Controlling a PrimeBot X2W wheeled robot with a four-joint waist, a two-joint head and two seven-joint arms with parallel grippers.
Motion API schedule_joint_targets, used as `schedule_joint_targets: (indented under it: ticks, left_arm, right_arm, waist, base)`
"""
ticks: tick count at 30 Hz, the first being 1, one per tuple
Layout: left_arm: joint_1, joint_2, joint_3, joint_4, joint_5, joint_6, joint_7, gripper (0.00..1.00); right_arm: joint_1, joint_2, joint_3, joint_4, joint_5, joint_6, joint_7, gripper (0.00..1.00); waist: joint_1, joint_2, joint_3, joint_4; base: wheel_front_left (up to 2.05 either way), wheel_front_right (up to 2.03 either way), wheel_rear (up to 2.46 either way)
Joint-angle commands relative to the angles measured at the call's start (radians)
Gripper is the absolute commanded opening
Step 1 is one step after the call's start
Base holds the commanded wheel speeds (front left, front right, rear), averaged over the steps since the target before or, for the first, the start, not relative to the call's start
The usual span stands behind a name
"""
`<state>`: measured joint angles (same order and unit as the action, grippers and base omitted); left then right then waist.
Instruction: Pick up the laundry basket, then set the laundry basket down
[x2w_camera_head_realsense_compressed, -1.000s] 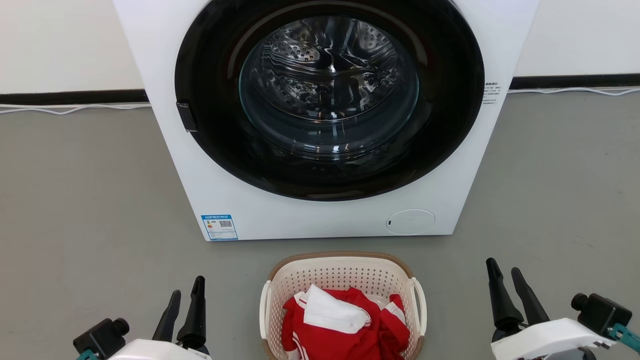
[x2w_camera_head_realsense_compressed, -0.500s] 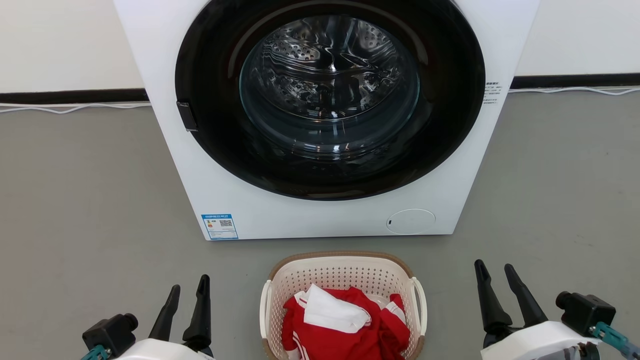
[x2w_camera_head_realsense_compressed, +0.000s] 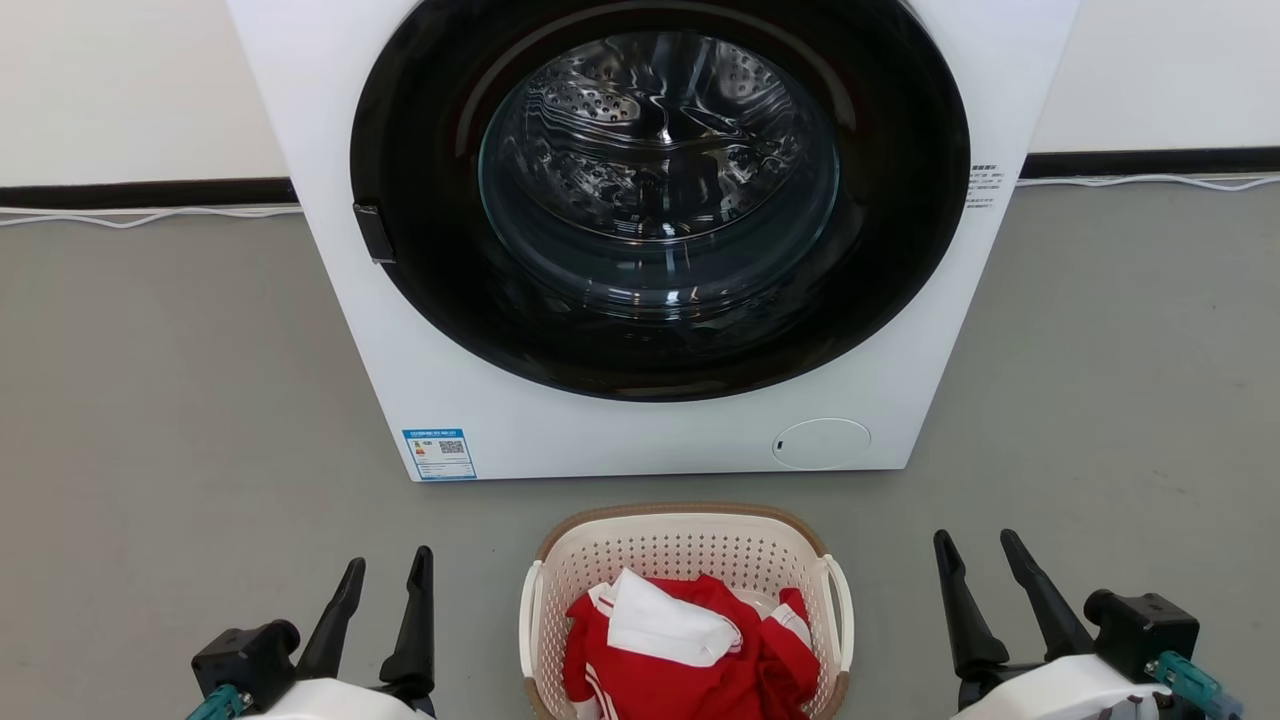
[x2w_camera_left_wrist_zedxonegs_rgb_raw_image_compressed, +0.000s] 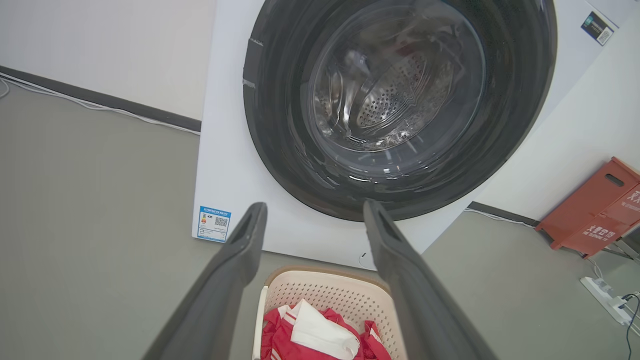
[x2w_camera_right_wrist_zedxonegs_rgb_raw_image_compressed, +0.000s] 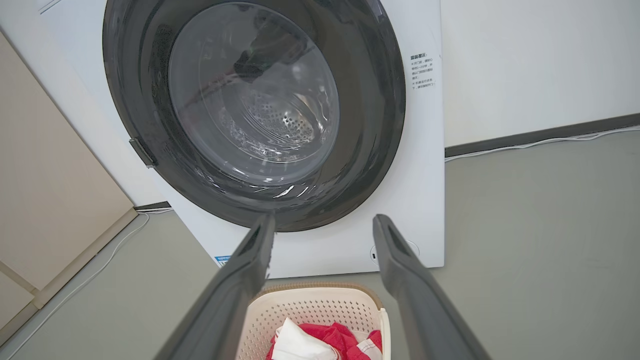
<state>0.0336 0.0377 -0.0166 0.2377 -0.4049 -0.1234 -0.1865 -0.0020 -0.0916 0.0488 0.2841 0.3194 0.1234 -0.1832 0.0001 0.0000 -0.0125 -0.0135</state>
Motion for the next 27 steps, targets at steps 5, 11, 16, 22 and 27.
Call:
schedule_joint_targets:
  ticks: [5, 11, 16, 22, 27]
  left_arm:
    - [-0.018, 0.010, 0.015, -0.038, 0.071, 0.004, -0.027, 1.00]
    - [-0.016, 0.011, 0.014, -0.039, 0.138, 0.004, -0.045, 1.00]
    - [-0.016, 0.012, 0.011, -0.033, 0.185, 0.003, -0.060, 1.00]
    - [-0.019, 0.013, 0.010, -0.028, 0.241, 0.002, -0.075, 1.00]
    - [-0.016, 0.013, 0.011, -0.022, 0.238, 0.003, -0.075, 1.00]
  right_arm:
    - [-0.043, -0.007, 0.020, -0.011, -0.076, 0.006, -0.031, 1.00]
    - [-0.048, -0.008, 0.018, -0.007, -0.142, 0.007, -0.048, 1.00]
    - [-0.050, -0.008, 0.019, -0.005, -0.200, 0.007, -0.063, 1.00]
    - [-0.051, -0.005, 0.020, -0.001, -0.258, 0.007, -0.079, 1.00]
    - [-0.049, 0.000, 0.016, 0.004, -0.252, 0.007, -0.079, 1.00]
  waist:
    - [0.0000, 0.0000, -0.001, -0.003]
    - [0.0000, 0.0000, -0.002, -0.009]
    - [0.0000, 0.0000, -0.003, -0.013]
    - [-0.0001, 0.0000, -0.005, -0.017]
    - [-0.0001, 0.0000, -0.006, -0.019]
  base:
    - [0.00, 0.00, 0.00]
    - [0.00, 0.00, 0.00]
    - [0.00, 0.00, 0.00]
    - [0.00, 0.00, 0.00]
    - [0.00, 0.00, 0.00]
